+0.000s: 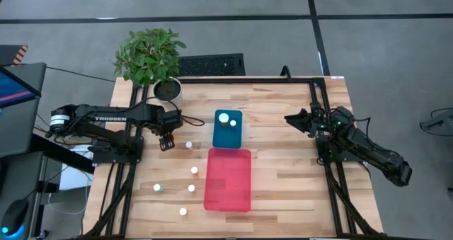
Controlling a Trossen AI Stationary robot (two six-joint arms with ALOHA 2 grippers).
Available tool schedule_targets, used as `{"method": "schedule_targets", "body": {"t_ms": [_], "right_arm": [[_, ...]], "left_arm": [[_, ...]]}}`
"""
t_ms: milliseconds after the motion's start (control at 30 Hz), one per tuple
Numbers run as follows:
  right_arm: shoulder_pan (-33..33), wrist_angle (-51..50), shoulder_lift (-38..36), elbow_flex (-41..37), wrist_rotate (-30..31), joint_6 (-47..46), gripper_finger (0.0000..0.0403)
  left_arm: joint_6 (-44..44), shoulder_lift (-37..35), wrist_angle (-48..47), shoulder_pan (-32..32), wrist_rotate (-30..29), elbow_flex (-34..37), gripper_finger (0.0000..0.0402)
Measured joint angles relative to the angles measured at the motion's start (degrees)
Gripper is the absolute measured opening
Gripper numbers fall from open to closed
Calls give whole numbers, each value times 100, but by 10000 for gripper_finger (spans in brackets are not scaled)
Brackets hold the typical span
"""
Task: Pick and place medicine bottles into bin by pill shape (circle, oval)
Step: Put the large orange capsule bottle into the blue bin
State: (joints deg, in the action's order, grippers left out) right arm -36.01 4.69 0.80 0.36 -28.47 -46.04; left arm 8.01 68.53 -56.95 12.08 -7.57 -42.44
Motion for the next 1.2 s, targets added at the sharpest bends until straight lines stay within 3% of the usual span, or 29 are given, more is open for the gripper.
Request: {"method": "schedule_targets", "body": {"t_ms": [233, 1200], "right_arm": [[0, 0, -2, 0, 0, 2, 205], [-2, 0, -2, 0, 0, 2, 205]], "left_arm": [[0, 0, 2, 0, -15, 0, 301], [-24, 0, 23, 20, -12, 7, 303]]}}
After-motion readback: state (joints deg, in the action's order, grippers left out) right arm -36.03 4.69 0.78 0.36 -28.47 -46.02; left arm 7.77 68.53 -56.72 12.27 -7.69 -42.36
